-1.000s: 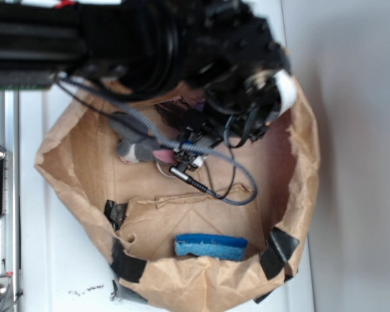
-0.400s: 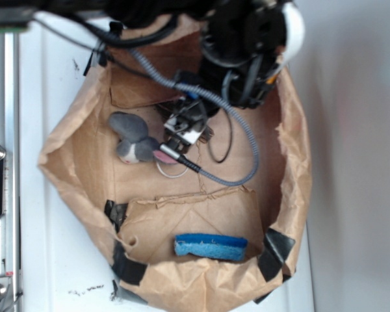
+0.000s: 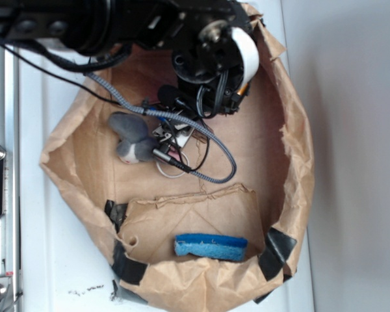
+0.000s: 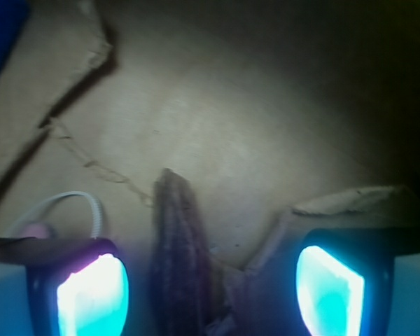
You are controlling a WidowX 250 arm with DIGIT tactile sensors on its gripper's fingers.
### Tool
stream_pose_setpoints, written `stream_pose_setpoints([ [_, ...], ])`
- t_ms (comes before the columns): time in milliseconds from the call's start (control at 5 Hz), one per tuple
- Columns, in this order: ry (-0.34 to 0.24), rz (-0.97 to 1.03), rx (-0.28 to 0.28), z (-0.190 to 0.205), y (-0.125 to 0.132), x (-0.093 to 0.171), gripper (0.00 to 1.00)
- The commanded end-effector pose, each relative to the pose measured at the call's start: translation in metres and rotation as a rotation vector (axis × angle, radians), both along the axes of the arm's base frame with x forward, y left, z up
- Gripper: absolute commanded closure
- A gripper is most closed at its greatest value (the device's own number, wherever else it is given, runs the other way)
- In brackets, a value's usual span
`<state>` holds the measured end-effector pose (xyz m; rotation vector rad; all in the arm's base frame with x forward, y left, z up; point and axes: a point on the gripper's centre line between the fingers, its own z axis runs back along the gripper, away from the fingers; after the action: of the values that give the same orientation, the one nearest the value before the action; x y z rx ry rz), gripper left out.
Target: Grab the wood chip.
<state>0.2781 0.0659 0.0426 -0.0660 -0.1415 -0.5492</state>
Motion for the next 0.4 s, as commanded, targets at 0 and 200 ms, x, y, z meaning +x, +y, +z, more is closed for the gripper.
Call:
stream_pose_setpoints([
  [0,-0.105,-0.023,0.1,-0.021,-0.025,0.004,0.0],
  [200,-0.115,-0.019,0.161,-0.041,-0.036,0.001,0.0],
])
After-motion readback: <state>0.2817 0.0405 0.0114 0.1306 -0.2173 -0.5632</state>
